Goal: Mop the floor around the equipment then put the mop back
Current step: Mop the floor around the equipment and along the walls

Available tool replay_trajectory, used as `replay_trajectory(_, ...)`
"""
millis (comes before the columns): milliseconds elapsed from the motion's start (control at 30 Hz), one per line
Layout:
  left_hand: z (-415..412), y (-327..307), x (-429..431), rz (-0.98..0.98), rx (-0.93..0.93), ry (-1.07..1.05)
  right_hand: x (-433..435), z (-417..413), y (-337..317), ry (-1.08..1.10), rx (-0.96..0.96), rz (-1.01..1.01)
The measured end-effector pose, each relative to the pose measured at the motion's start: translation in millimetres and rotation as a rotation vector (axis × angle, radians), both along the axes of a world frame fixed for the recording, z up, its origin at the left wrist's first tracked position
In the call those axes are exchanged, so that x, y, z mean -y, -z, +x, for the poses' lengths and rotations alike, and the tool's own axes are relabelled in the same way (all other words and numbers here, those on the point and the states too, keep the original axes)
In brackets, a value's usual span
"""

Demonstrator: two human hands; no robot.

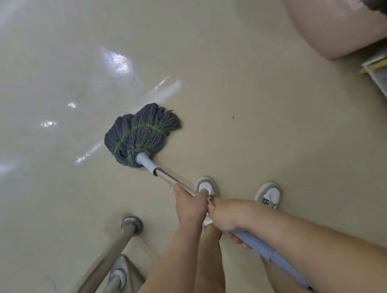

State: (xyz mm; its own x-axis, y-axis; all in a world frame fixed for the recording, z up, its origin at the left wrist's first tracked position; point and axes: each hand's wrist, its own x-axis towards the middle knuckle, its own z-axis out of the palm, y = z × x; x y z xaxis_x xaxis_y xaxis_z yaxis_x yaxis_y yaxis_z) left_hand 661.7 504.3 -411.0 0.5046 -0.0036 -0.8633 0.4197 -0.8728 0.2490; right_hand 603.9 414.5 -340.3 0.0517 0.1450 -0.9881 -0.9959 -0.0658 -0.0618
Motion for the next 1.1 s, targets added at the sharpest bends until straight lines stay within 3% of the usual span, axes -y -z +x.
replay_trajectory(200, -24.5, 5.6, -26.6, 0.069, -0.008, -0.237, -16.3, -8.2, 10.1, -0.212, 0.06, -0.018)
replay_trajectory(500, -147.9, -5.3, 104.3, -0.019, -0.013, -0.098, 89.0, -153.5, 11.9, -0.309, 0.181, -0.322)
replay_trajectory(700, -255.7, -22.0, 217.0, -0.215, -0.1, 0.067, 176.0, -278.8, -8.2, 0.074, 0.025, -0.468)
replay_trajectory(867, -307.5, -32.3, 254.1, -0.298, -0.189, 0.27, 188.6, -325.9, -30.8, 0.449, -0.207, -0.347)
replay_trajectory(967, -308.1, -27.7, 240.0, -0.323, -0.19, 0.25, 175.8, -320.4, -36.6, 0.473, -0.233, -0.291)
replay_trajectory(1100, -300.1, -30.1, 195.2, -0.321, -0.131, 0.031, 142.8, -302.2, -44.8, 0.361, -0.211, -0.204)
